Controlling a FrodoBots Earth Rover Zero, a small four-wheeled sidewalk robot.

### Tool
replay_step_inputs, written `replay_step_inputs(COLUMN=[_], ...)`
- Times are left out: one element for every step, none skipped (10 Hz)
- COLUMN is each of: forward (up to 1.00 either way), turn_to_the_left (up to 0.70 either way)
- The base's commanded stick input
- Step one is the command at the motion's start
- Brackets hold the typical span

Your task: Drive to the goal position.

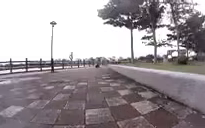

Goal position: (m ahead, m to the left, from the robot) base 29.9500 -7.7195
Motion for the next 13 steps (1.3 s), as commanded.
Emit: replay_step_inputs(forward=[1.00,1.00,1.00,1.00,1.00,1.00,1.00,1.00,1.00,1.00,1.00,1.00,1.00], turn_to_the_left=[0.00,0.00,0.00,0.00,0.00,0.00,0.00,0.00,0.00,0.00,0.00,0.00,0.00])
